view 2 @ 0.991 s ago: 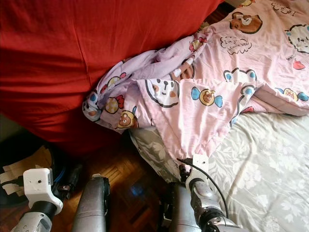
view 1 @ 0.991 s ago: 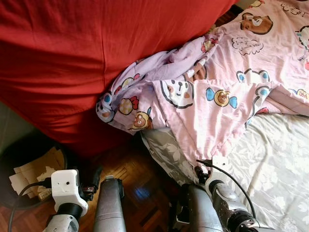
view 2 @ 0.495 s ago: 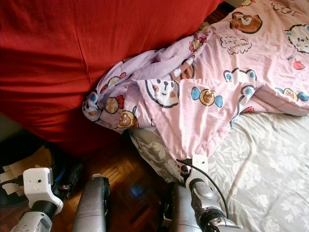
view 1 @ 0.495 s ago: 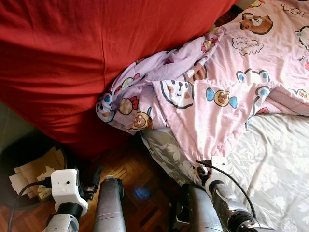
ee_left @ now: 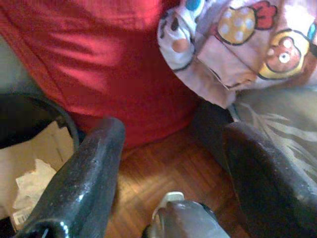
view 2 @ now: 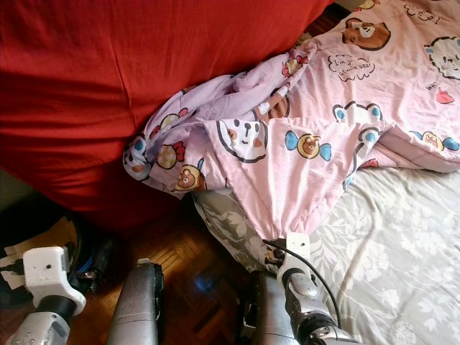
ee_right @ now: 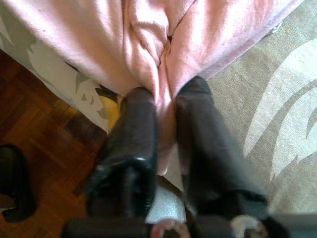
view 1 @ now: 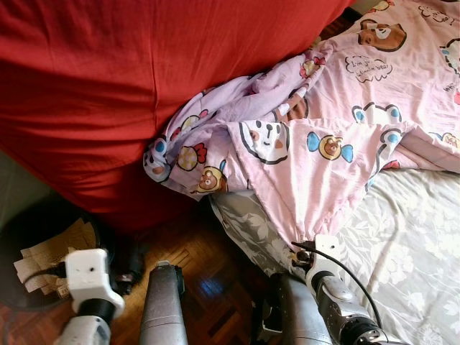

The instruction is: Clean up the room

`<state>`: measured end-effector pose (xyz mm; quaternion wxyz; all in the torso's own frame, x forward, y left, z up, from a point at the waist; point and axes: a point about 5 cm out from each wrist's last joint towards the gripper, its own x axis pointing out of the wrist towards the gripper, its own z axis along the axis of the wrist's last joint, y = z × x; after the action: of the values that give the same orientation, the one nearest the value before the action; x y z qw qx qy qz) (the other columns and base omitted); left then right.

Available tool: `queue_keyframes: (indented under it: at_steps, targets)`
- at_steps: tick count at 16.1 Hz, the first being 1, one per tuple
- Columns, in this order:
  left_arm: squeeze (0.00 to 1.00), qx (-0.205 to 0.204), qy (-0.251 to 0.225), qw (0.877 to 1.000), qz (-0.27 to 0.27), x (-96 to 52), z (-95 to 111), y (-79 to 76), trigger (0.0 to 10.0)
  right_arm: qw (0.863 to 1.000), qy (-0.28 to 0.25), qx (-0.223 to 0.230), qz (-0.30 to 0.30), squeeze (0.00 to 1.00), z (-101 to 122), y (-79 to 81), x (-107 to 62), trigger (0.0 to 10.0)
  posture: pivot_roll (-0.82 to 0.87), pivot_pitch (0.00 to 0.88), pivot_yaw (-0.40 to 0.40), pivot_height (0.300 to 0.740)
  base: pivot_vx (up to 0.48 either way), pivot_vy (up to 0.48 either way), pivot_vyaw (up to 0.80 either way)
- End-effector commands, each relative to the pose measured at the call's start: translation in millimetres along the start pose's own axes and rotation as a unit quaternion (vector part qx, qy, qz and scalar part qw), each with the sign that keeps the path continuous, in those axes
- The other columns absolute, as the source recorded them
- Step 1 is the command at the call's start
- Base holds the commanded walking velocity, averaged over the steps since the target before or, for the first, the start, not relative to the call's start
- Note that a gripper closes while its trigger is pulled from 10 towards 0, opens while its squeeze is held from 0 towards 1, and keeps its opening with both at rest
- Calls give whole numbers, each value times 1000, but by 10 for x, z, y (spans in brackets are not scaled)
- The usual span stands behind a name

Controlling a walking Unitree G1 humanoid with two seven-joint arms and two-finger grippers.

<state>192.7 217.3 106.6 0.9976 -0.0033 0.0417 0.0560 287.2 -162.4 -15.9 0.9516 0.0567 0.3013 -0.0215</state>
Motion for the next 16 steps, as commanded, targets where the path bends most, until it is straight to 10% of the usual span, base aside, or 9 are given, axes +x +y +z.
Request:
queue_keyframes:
  at_steps: [1, 6, 14, 15, 16]
  targets:
    - [0, -10, 25, 1000, 9, -23, -96, 40, 10000, 999, 34, 8, -13, 0, -209, -70, -51, 0, 219, 389, -79, 627, 0, 0, 0]
    - [0, -20, 29, 999, 8, 156, -214, -17, 10000, 999, 0, 36, -27, 0, -128, -134, -50, 0, 189, 311, -77, 627, 0, 0, 0]
    - [0, -7, 133, 990, 36, 417, -964, 109, 10000, 994, -67, 89, -8, 0, -180, -190, -132, 0, 109, 50, -57, 627, 0, 0, 0]
    - [0, -6, 149, 988, 36, 455, -1058, 87, 10000, 993, -75, 96, -1, 0, -190, -199, -146, 8157, 92, 14, -50, 627, 0, 0, 0]
    - [0, -5, 169, 985, 38, 442, -1146, 83, 10000, 991, -82, 107, -1, 0, -211, -233, -166, 10000, 86, 3, -49, 627, 0, 0, 0]
